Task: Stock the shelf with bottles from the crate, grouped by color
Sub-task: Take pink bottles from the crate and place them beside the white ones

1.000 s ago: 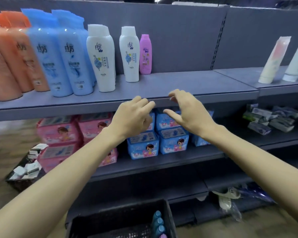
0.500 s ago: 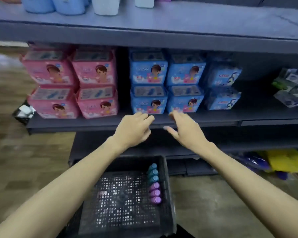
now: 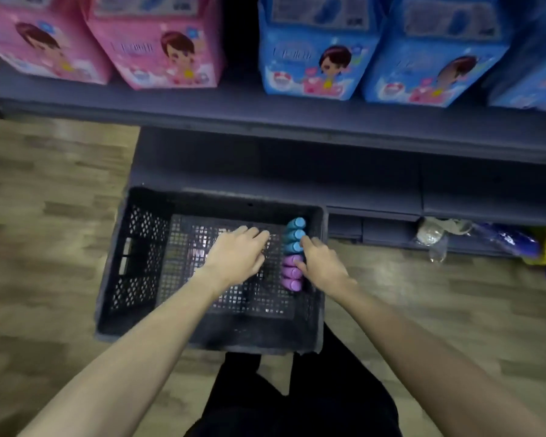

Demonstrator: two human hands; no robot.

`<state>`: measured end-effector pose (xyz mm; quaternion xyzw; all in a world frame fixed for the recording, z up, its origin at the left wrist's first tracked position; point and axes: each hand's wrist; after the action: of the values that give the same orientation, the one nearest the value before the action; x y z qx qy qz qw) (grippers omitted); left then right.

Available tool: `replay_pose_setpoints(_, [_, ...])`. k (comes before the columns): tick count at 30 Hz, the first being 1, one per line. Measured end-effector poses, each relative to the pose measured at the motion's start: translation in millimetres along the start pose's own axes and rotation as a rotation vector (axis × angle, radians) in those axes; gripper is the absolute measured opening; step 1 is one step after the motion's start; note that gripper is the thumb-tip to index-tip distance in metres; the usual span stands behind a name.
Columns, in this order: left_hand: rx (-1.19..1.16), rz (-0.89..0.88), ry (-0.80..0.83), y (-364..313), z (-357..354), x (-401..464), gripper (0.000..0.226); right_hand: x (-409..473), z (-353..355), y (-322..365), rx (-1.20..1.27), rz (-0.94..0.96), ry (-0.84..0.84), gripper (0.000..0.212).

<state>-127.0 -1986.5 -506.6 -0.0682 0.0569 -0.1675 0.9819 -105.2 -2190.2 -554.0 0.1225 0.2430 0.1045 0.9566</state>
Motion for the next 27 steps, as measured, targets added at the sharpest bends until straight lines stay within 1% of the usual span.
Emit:
replay_pose_setpoints(3, [-0.033,0.035,0.033,-7,-17,-4,0.027,-2,-34,-1,-0.036,-0.046,0.088,0.038])
replay_pose_setpoints(5, [-0.049,0.051,0.066,-12,-27,-9,0.029,-5,-55,1,-0.071,-0.029,0.129,0.029])
replay_pose_setpoints(11, [-0.061,0.077,0.126,-22,-55,-34,0.027,0,-90,11,-0.253,0.031,0.147,0.033])
replay_pose_setpoints(16, [-0.107,0.115,0.151,-15,-74,-48,0.028,3,-114,2,-0.391,0.135,0.178,0.033])
replay_pose_setpoints(21, [-0.169,0.193,0.146,-8,-89,-55,0.020,9,-133,-1,-0.395,0.129,0.193,0.032])
replay_pose_setpoints(24, [-0.181,0.215,0.151,-8,-101,-58,0.018,9,-153,-3,-0.351,0.135,0.114,0.032])
replay_pose_setpoints(26, [-0.192,0.223,0.162,-10,-108,-60,0.018,13,-162,-7,-0.306,0.104,0.127,0.032])
replay_pose_setpoints(27, [-0.198,0.223,0.172,-12,-111,-61,0.018,15,-163,-8,-0.307,0.102,0.159,0.031])
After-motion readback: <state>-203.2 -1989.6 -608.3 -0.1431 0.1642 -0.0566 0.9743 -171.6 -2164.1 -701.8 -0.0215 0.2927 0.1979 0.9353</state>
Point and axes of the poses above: each hand's wrist, its own x-axis towards the middle knuckle, its own z-axis out of the back of the hand, y = z × x, and after that the axes turned 9 degrees about -y, right-handed
